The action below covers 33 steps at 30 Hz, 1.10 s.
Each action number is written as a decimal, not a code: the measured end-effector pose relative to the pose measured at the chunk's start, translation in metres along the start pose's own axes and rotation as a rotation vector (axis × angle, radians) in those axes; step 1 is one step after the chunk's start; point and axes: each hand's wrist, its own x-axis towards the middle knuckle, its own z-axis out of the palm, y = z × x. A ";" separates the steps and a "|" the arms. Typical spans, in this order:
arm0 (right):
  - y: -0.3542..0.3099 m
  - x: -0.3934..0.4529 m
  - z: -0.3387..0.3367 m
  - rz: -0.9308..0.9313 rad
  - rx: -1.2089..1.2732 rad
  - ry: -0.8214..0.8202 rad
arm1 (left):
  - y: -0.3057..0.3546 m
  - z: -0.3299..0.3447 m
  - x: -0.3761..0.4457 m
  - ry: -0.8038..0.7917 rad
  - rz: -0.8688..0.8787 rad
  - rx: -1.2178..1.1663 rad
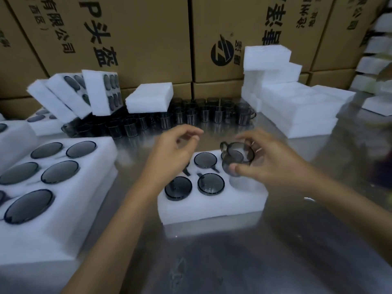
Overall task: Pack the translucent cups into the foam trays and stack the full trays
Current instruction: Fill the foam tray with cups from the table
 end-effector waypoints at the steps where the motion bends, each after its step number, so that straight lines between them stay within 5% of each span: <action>1: 0.000 -0.009 -0.001 -0.004 -0.058 -0.040 | 0.009 0.007 -0.005 -0.062 -0.003 -0.014; 11: 0.005 -0.026 0.008 -0.060 -0.090 -0.075 | 0.025 0.052 -0.029 -0.253 -0.046 0.045; 26: 0.032 -0.043 0.023 0.073 0.009 -0.091 | 0.014 0.063 -0.035 -0.254 0.099 0.360; 30: 0.028 -0.036 0.026 0.242 0.337 -0.043 | 0.009 0.050 -0.033 -0.306 0.078 0.368; 33: 0.032 -0.036 0.040 0.378 0.597 -0.075 | -0.004 0.027 -0.037 -0.191 -0.093 0.442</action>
